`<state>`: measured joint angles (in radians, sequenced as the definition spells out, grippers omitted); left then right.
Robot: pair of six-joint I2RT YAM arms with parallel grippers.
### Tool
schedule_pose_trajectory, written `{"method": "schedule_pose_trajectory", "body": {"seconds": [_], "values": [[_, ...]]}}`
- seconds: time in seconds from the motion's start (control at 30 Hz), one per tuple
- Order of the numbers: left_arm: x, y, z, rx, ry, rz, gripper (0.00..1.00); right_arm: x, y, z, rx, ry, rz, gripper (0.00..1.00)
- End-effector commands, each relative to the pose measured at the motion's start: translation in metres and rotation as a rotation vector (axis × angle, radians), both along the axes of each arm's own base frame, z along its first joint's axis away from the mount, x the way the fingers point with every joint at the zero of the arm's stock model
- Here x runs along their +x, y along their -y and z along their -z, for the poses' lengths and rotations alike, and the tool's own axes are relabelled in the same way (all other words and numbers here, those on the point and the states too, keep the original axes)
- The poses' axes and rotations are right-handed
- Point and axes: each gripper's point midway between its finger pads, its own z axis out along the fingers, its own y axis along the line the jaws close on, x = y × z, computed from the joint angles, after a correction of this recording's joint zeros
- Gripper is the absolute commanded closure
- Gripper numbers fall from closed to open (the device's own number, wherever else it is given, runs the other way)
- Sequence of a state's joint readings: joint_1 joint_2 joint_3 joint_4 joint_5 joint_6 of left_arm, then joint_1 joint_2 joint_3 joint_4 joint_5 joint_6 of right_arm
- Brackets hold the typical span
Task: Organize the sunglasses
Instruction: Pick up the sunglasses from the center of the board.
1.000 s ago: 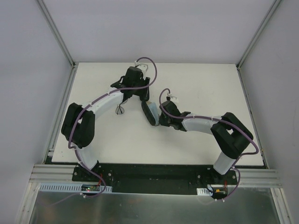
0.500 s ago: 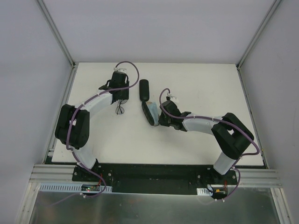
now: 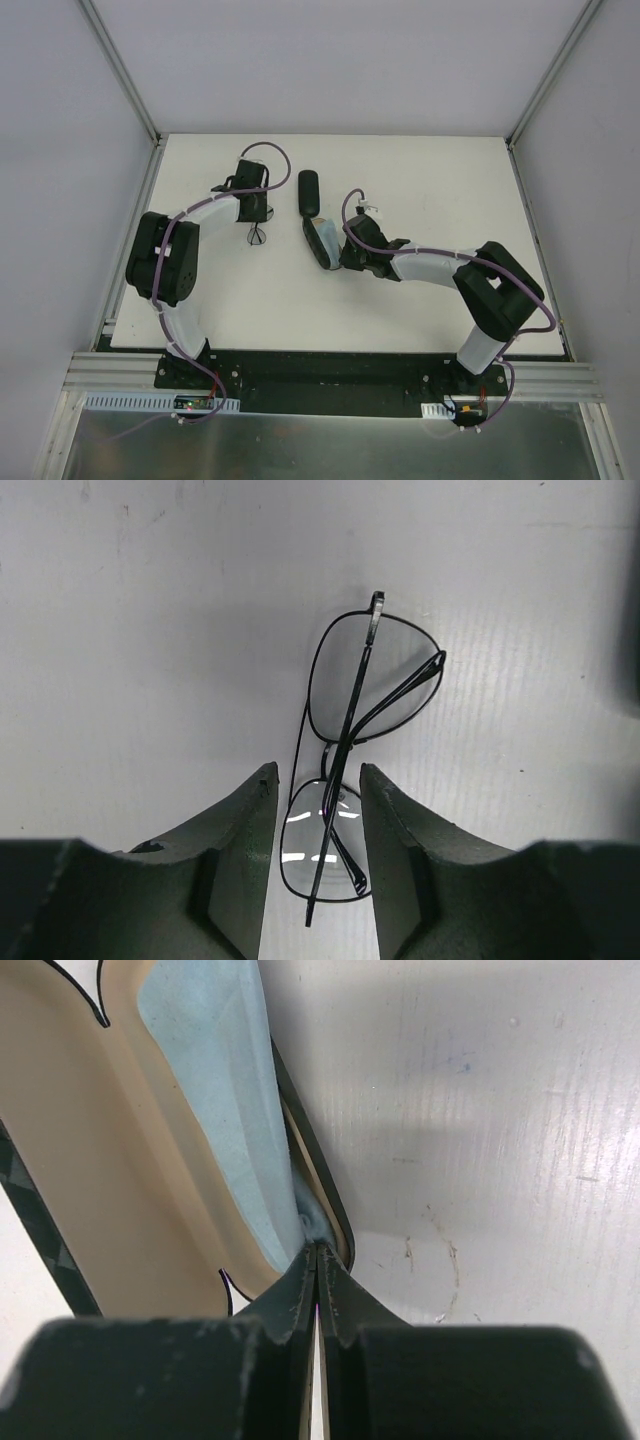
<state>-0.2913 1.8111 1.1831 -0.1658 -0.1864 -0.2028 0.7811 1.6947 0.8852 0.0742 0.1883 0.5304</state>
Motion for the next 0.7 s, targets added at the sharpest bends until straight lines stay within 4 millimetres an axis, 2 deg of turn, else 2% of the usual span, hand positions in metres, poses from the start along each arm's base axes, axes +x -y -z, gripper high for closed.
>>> {"method": "schedule_pose_trajectory", "body": {"seconds": [0.0, 0.2, 0.3, 0.43, 0.57, 0.67], "values": [[0.001, 0.001, 0.002, -0.050, -0.033, -0.022, 0.63, 0.003, 0.000, -0.018, 0.024, 0.035, -0.010, 0.99], [0.002, 0.002, 0.006, -0.076, -0.061, -0.019, 0.65, 0.004, 0.000, -0.020, 0.027, 0.038, -0.010, 0.99], [0.001, 0.006, 0.008, -0.089, -0.075, -0.005, 0.75, 0.004, 0.002, -0.021, 0.025, 0.040, -0.006, 0.99], [-0.001, 0.010, 0.007, -0.110, -0.086, 0.013, 0.92, 0.003, 0.003, -0.021, 0.024, 0.040, -0.007, 0.99], [-0.004, 0.011, 0.008, -0.114, -0.102, 0.013, 0.93, 0.003, 0.005, -0.021, 0.021, 0.039, -0.002, 0.99], [-0.004, 0.011, 0.009, -0.110, -0.114, 0.008, 0.86, 0.003, 0.004, -0.020, 0.022, 0.037, -0.002, 0.99]]}}
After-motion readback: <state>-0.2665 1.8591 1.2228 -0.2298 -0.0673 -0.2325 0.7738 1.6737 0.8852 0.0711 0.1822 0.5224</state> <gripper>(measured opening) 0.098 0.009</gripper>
